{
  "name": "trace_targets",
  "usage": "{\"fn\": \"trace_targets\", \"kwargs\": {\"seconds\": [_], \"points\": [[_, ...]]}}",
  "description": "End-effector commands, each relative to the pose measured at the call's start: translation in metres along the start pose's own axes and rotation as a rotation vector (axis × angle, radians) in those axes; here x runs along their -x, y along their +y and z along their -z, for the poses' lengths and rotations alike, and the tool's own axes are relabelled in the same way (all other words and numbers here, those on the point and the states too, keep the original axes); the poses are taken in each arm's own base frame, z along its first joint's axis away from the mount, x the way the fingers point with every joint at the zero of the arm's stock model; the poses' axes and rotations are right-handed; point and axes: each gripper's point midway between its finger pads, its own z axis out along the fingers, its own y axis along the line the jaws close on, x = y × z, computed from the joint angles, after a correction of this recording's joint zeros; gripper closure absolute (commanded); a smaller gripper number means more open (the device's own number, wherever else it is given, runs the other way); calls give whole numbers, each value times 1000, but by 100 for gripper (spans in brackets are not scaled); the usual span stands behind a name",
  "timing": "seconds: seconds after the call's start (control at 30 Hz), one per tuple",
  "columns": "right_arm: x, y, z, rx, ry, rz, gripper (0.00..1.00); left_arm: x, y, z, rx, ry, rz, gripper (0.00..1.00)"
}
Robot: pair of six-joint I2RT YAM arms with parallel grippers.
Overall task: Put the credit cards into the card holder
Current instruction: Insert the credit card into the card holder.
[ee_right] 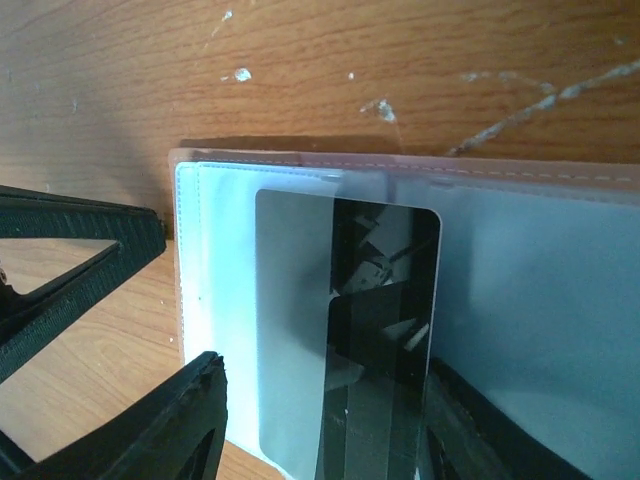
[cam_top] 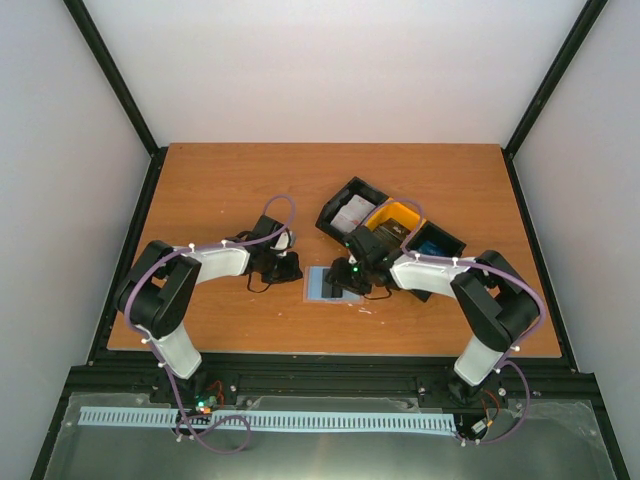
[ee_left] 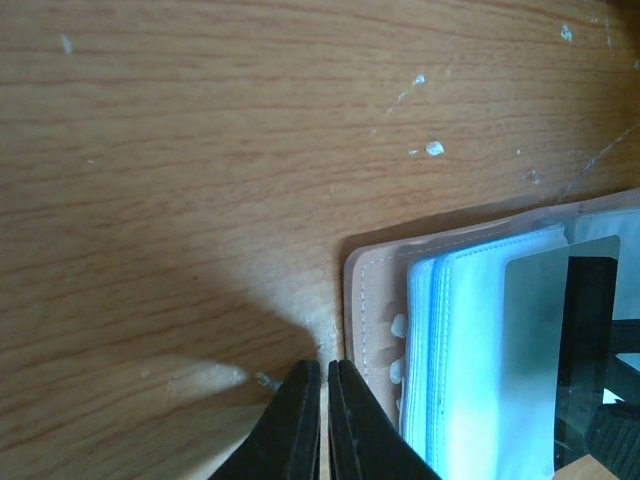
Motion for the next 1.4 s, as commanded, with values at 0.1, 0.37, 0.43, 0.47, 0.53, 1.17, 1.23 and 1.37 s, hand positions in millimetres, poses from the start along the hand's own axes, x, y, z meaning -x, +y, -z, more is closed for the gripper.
{"fn": "trace_targets", "kwargs": {"seconds": [0.1, 0.37, 0.43, 0.47, 0.53, 1.17, 1.23, 1.37], "points": [[-9, -3, -16, -130, 53, 58, 53, -6, -3, -1, -16, 38, -20, 94], [-7, 16, -17, -66, 42, 76, 52, -6, -6, -1, -29, 39, -33, 94], [-8, 27, -18, -7, 53, 92, 52, -6, -7, -1, -35, 43, -36, 94], [-10, 32, -18, 19, 65, 93, 52, -6, -8, -1, -37, 45, -37, 94], [-13, 35, -20, 37, 85, 87, 52, -7, -8, -2, -43, 50, -38, 94], [-3, 40, -37, -99, 121, -112, 53, -13, -27, 5, -150, 67, -85, 95], [-4, 39, -35, -106, 118, -121, 53, -11, -23, 5, -123, 57, -76, 95], [6, 38, -18, -137, 55, -108, 47, -3, -11, 8, -34, 13, -53, 94]]}}
